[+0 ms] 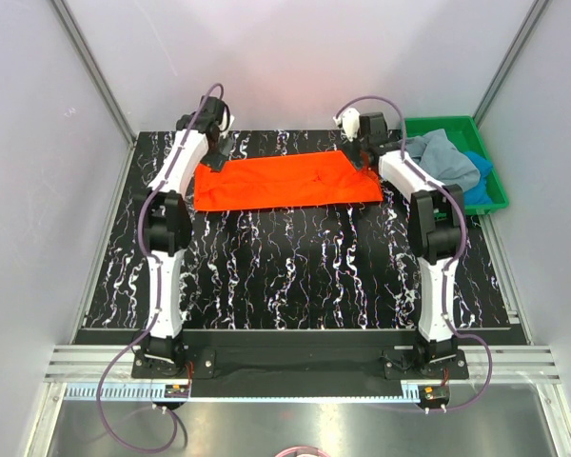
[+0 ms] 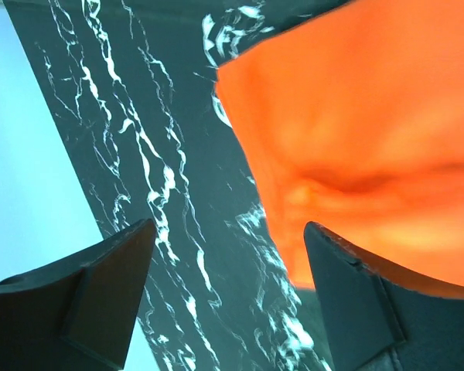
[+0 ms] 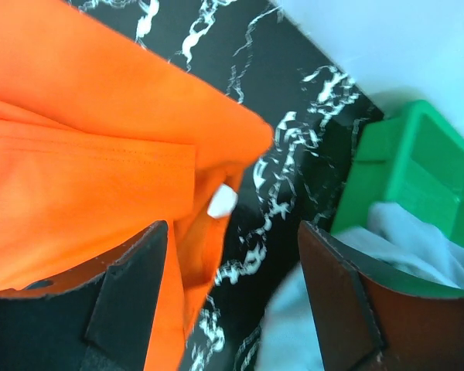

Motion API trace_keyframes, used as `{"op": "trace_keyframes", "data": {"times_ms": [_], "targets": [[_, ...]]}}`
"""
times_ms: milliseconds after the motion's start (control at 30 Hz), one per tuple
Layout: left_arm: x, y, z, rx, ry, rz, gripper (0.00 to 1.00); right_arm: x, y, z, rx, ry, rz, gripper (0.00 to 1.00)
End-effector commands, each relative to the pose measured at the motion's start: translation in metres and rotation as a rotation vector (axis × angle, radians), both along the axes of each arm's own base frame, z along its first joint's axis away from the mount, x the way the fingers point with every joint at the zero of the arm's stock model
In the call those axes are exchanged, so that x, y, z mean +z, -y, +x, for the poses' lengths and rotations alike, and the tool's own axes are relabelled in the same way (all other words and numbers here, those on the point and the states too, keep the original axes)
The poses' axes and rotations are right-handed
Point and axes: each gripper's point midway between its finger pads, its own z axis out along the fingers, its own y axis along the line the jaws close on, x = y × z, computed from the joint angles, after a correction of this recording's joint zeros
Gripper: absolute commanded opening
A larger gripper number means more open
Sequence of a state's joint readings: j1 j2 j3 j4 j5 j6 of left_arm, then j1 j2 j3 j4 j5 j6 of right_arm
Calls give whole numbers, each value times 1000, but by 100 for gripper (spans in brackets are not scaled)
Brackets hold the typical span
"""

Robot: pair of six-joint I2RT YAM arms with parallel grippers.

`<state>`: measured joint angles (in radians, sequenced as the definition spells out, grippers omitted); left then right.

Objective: Fold and stack the t-shirts
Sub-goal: Fold the tshirt

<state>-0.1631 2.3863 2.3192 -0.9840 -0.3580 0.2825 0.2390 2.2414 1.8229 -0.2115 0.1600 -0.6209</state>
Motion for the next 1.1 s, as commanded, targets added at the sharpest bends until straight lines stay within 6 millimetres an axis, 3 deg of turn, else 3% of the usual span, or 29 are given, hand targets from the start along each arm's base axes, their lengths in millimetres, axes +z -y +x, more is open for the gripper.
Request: {"op": "trace_keyframes", "data": {"times_ms": [0, 100, 233, 267, 400, 500, 700, 1067], "targets": [[47, 48, -14, -102, 77, -165, 81, 94, -6, -11, -22, 126, 134, 75], [29, 70, -30, -152, 8, -261, 79, 84, -23, -29, 46, 34, 205, 74], [7, 101, -40, -210, -100, -411, 80, 51, -59, -56, 161, -155, 362, 72], [3, 112, -44, -241, -125, -468, 82, 34, -65, -66, 166, -235, 394, 71], [-19, 128, -59, -260, -234, -564, 83, 5, -100, -98, 192, -468, 618, 70], [-44, 128, -66, -233, -302, -589, 83, -10, -116, -112, 192, -579, 716, 69], [-69, 112, -56, -150, -308, -539, 82, -21, -116, -105, 181, -592, 710, 68], [-83, 53, -25, 31, -189, -308, 84, -55, -106, -95, 78, -614, 686, 69]]}}
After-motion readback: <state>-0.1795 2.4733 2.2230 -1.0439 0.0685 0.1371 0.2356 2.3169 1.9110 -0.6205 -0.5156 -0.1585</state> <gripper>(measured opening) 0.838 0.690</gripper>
